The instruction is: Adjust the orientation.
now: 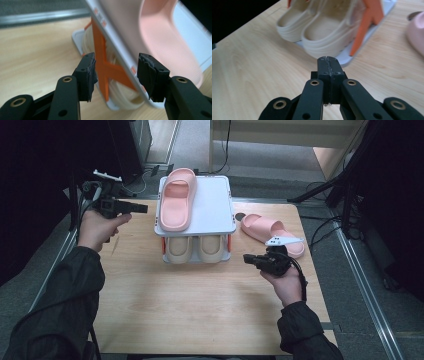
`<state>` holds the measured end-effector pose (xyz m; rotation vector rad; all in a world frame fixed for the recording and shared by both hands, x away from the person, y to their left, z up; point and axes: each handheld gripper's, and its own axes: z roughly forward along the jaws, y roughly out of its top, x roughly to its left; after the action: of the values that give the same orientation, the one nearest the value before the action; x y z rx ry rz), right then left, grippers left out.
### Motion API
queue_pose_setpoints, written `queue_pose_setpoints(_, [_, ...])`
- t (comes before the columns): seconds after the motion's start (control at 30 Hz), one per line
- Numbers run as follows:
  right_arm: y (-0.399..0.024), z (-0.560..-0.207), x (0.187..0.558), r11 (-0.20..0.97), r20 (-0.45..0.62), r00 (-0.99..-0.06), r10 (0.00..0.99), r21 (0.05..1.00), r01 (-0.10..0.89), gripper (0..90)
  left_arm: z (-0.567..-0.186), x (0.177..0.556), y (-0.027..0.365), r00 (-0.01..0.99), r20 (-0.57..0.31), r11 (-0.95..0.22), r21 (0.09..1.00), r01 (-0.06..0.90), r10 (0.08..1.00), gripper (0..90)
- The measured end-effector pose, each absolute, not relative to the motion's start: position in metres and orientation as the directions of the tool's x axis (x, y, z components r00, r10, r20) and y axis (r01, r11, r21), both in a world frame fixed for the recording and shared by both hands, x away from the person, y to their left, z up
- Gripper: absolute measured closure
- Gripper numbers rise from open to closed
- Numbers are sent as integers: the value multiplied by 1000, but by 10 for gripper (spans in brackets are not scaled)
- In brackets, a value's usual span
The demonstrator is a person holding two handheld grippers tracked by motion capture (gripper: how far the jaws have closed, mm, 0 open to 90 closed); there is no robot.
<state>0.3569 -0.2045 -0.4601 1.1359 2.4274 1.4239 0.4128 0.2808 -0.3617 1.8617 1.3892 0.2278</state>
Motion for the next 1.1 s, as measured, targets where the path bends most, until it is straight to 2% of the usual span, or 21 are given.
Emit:
queue_pose_setpoints(0.4, [-228, -470, 382, 256, 256, -676, 691, 788, 560, 900, -398, 382, 283, 410, -281, -118, 684, 720, 868, 460])
queue_pose_setpoints(0.57, [-232, -474, 391, 237, 275, -656, 703, 779, 580, 900, -415, 372, 280, 411, -295, -122, 667, 735, 862, 451])
queue_pose_setpoints(0.67, [-233, -474, 398, 220, 294, -635, 715, 766, 603, 900, -422, 366, 277, 420, -271, -149, 662, 734, 866, 441])
queue_pose_setpoints(0.93, [-243, -481, 416, 207, 283, -606, 744, 764, 611, 900, -434, 344, 272, 430, -293, -134, 675, 725, 854, 432])
queue_pose_setpoints(1.1, [-256, -481, 426, 184, 277, -579, 766, 769, 612, 900, -445, 338, 274, 428, -315, -134, 652, 746, 847, 428])
